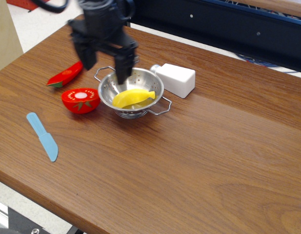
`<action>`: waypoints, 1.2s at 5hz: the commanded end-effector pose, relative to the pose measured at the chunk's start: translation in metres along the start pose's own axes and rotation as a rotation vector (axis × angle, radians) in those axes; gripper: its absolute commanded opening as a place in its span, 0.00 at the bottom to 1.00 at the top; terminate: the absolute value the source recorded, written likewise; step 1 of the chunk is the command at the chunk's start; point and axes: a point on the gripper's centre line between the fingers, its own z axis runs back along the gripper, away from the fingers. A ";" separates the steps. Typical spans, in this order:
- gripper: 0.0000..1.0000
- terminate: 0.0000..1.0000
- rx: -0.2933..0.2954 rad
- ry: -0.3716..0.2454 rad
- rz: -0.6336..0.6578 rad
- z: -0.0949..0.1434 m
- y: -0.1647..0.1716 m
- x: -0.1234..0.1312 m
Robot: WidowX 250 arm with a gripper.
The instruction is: Take banana out of colander
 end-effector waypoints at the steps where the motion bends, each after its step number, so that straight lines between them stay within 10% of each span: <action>1: 1.00 0.00 -0.006 -0.030 -0.090 0.000 -0.013 0.024; 6: 1.00 0.00 -0.051 0.063 -0.168 -0.057 -0.030 0.020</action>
